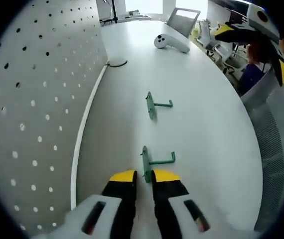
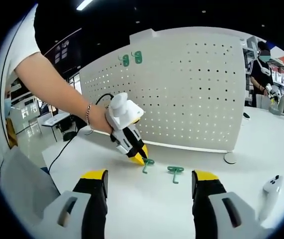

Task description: Insert the hook assembly into the mounting plate slot until the hook locks in place.

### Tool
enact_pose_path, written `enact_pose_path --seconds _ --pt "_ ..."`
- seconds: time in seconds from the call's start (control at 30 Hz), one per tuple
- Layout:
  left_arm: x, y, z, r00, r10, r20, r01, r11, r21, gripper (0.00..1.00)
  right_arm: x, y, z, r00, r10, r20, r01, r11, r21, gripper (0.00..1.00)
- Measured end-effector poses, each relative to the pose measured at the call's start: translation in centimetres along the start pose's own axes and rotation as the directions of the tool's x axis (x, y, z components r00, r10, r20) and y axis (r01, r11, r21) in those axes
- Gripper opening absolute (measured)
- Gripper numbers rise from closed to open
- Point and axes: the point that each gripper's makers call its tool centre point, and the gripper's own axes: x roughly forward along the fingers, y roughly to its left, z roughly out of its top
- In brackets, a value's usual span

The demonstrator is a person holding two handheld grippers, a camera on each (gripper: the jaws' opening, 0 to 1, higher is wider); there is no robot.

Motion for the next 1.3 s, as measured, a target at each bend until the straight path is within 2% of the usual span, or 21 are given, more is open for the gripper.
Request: enact_pose_path --seconds 0.17,0.53,0.63,0.67,0.7,0.77,0.83,0.93,0.97,1.03,1.17,1.3 --pt "0.0 0.2 -0.1 1.000 0.019 0.001 -0.019 1.000 -0.013 0.04 0.0 0.0 -0.1 1.000 0.000 -0.002 0.000 1.000 0.001 0.66" --pt "0.1 0.2 0.0 1.000 0.022 -0.010 -0.022 0.999 0.028 0.03 0.0 0.0 0.0 1.000 0.000 0.000 0.000 1.000 0.000 0.66" --pt "0.2 0.4 0.0 0.999 0.045 -0.007 -0.045 0.999 0.025 0.03 -0.1 0.0 0.0 1.000 0.001 0.000 -0.001 1.000 -0.001 0.66" --pt "0.0 0.4 0.1 0.998 0.055 0.000 -0.055 0.997 0.050 0.03 -0.1 0.0 0.0 1.000 -0.001 0.000 0.001 1.000 -0.003 0.66" --pt "-0.2 0.4 1.1 0.996 0.063 0.059 -0.066 0.997 0.051 0.03 -0.1 -0.1 0.0 1.000 -0.003 0.001 0.003 1.000 0.000 0.66" --pt "-0.6 0.6 1.6 0.993 0.068 0.092 -0.068 0.998 -0.006 0.03 -0.1 -0.2 0.0 1.000 -0.006 0.004 0.006 1.000 0.005 0.66" --pt "-0.8 1.0 1.4 0.994 0.073 0.085 -0.071 0.997 -0.021 0.03 -0.1 -0.1 0.0 1.000 -0.004 0.004 0.004 1.000 0.004 0.66" --pt "-1.4 1.4 1.9 0.990 0.080 0.117 -0.078 0.997 -0.023 0.02 -0.1 -0.1 0.1 1.000 -0.003 0.006 0.003 1.000 0.003 0.66" --pt "-1.6 1.6 1.8 0.989 0.096 0.112 -0.098 0.995 0.007 0.02 -0.1 -0.1 0.1 1.000 -0.003 0.007 0.003 1.000 0.004 0.66" --pt "-1.8 1.6 1.9 0.989 0.083 0.120 -0.081 0.996 -0.021 0.02 -0.1 -0.1 0.0 1.000 -0.003 0.004 0.003 1.000 0.000 0.66" --pt "-2.5 2.1 2.3 0.984 0.103 0.146 -0.097 0.994 -0.047 0.02 -0.1 -0.1 0.1 1.000 -0.003 0.009 0.003 1.000 0.004 0.66" --pt "-3.5 2.3 2.5 0.976 0.131 0.171 -0.127 0.991 -0.033 0.02 -0.1 -0.1 0.1 1.000 -0.003 0.011 0.003 1.000 0.006 0.66"
